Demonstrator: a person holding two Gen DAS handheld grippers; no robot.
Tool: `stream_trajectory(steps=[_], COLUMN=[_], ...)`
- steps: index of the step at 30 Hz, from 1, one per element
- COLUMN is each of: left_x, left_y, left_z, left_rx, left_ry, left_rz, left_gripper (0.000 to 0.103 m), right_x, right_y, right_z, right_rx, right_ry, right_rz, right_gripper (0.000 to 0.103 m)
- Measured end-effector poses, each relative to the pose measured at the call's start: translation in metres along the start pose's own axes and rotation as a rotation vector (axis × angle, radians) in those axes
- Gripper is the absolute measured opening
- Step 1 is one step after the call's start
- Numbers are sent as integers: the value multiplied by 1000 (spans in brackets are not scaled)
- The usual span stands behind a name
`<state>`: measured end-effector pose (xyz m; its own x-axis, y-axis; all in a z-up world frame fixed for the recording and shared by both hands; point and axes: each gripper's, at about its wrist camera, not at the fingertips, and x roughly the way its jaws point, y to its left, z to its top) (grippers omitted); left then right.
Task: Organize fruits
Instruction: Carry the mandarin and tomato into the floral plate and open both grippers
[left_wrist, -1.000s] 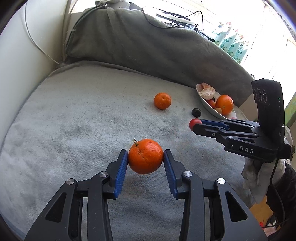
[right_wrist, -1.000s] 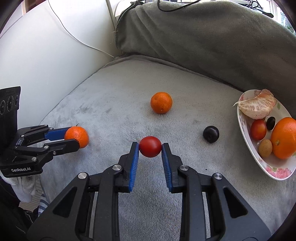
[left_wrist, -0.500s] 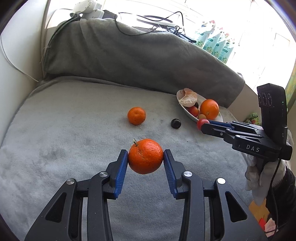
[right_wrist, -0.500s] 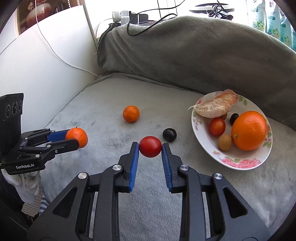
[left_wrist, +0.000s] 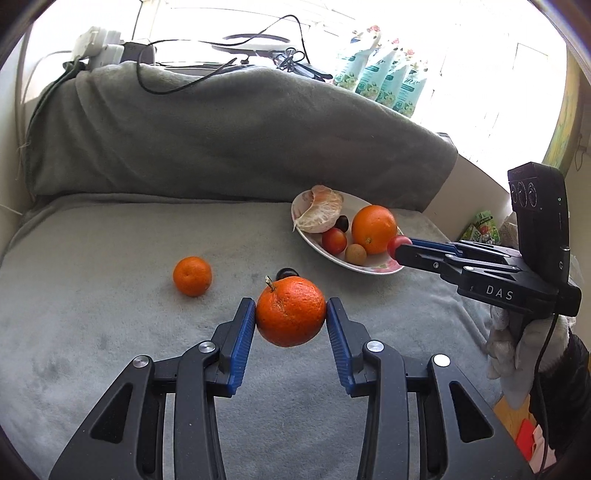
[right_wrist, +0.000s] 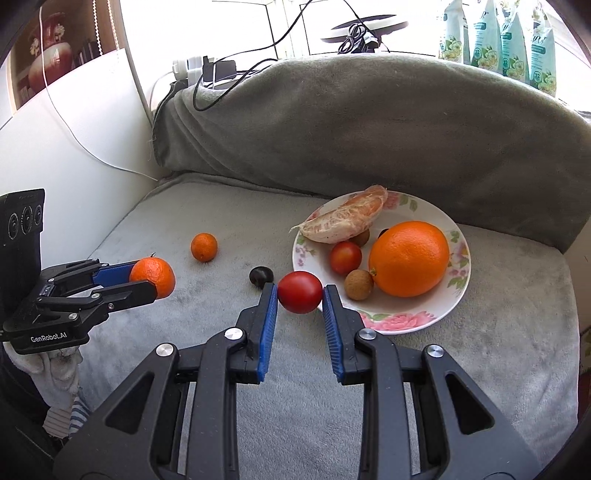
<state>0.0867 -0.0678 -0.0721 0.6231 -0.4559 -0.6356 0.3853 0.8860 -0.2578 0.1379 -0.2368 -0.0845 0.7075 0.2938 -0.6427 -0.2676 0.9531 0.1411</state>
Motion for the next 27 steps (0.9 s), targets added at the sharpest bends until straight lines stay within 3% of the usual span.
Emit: stream_trajectory(steps=[14,27], left_x=[34,69], left_y=[-44,-60], left_z=[29,44], left_rx=[88,126], left_ry=[4,36], left_rz=[-55,-57], left_gripper=[38,38], right_x=[-14,0], right_y=[-46,-79], right_z=[19,46], right_rx=[39,63], right_ry=[-49,-63], right_rz=[-48,-71], right_gripper=[26,26])
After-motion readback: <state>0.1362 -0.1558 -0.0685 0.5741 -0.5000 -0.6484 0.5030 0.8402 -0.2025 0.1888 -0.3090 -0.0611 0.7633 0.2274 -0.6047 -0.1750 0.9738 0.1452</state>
